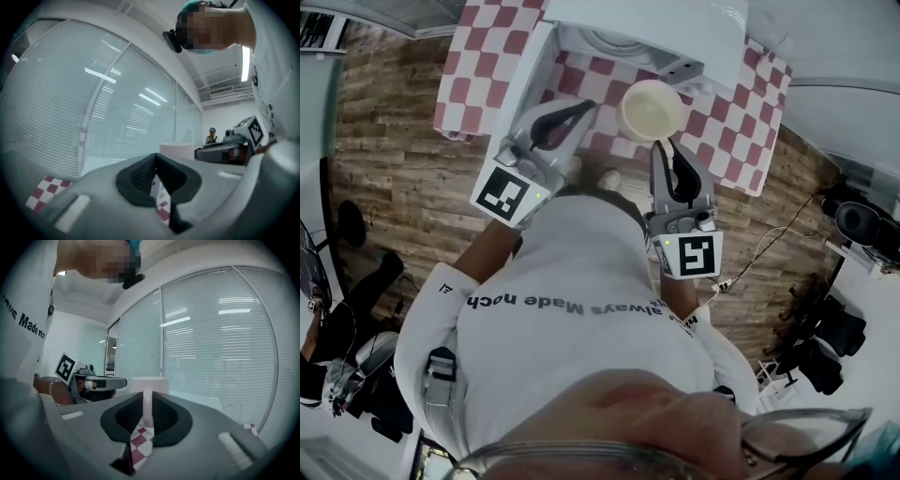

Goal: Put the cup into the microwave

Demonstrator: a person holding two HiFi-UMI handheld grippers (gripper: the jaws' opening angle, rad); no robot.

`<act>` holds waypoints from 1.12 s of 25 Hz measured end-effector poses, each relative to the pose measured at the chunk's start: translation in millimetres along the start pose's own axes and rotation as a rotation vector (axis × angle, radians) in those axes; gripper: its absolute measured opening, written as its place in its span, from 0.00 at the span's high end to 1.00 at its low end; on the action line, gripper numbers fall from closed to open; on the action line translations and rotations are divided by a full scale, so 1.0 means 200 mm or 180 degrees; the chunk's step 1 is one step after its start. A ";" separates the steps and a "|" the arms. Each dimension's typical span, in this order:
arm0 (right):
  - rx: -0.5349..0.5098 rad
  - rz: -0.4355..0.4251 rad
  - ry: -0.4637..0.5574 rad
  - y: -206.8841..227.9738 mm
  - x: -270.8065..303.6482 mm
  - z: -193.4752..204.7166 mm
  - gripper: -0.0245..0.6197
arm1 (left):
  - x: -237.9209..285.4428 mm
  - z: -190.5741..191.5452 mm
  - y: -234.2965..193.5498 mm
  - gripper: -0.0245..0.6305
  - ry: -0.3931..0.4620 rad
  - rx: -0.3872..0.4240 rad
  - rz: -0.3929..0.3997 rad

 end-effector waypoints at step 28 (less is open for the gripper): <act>0.0101 0.0101 -0.0197 0.11 0.28 0.62 0.90 | 0.21 0.52 -0.23 0.96 -0.0090 -0.0071 -0.0114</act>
Point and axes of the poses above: the fingertips, and each gripper's own axes: x forward along the fingers, y to its right, z out of its underside, the point moved 1 cm from there along -x, backward along the fingers, and after that the axes turned 5 degrees about -x, right-handed, at the moved point
